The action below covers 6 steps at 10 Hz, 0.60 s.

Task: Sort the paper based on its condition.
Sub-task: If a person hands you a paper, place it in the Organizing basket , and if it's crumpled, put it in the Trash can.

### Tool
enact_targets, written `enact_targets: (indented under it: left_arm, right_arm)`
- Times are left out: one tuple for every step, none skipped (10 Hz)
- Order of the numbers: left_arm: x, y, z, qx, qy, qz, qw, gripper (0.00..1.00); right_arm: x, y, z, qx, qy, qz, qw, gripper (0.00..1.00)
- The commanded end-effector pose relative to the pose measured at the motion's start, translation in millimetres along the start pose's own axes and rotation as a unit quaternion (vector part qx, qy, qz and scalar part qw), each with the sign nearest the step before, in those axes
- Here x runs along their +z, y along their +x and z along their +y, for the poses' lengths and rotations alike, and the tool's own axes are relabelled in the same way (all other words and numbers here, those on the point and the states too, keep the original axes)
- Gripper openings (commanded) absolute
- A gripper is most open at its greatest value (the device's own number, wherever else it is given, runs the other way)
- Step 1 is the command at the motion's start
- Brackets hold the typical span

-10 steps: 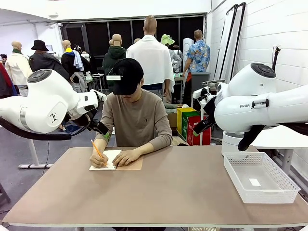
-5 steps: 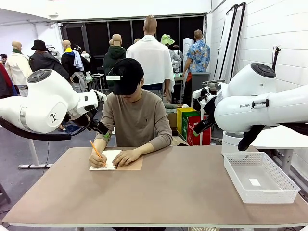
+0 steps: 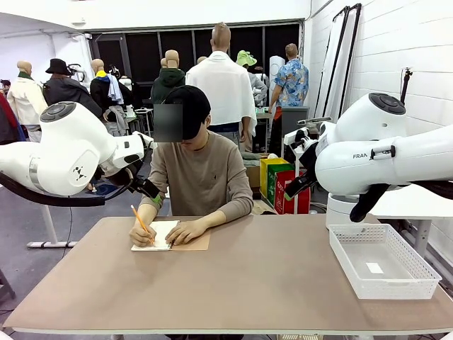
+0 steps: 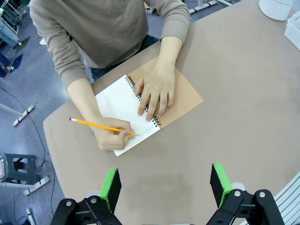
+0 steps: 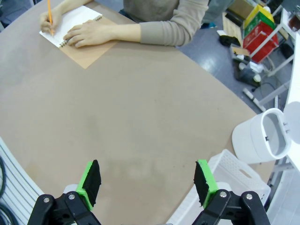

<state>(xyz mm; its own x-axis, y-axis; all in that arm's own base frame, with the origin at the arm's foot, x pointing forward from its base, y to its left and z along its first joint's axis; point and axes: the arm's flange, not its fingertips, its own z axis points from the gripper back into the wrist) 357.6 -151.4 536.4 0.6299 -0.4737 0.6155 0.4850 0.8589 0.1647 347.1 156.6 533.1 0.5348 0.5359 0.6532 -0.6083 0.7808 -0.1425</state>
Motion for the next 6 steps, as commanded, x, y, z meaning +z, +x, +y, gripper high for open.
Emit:
enact_targets:
  left_arm:
    - [0.3,0.2,-0.2,-0.003,-0.001,0.000,1.000,1.00]
    - [0.3,0.2,-0.2,-0.003,-0.001,0.000,1.000,1.00]
    - [0.3,0.2,-0.2,-0.003,-0.001,0.000,1.000,1.00]
    - [0.3,0.2,-0.2,-0.003,-0.001,0.000,1.000,1.00]
    - [0.3,0.2,-0.2,-0.003,-0.001,0.000,1.000,1.00]
    - [0.3,0.2,-0.2,-0.003,-0.001,0.000,1.000,1.00]
  right_arm:
    - [-0.6,0.3,-0.1,-0.001,0.000,-0.002,1.000,1.00]
    - [-0.6,0.3,-0.1,-0.001,0.000,-0.002,1.000,1.00]
    - [-0.6,0.3,-0.1,-0.001,0.000,-0.002,1.000,1.00]
    - [-0.6,0.3,-0.1,-0.001,0.000,-0.002,1.000,1.00]
    - [-0.6,0.3,-0.1,-0.001,0.000,-0.002,1.000,1.00]
    - [-0.6,0.3,-0.1,-0.001,0.000,-0.002,1.000,1.00]
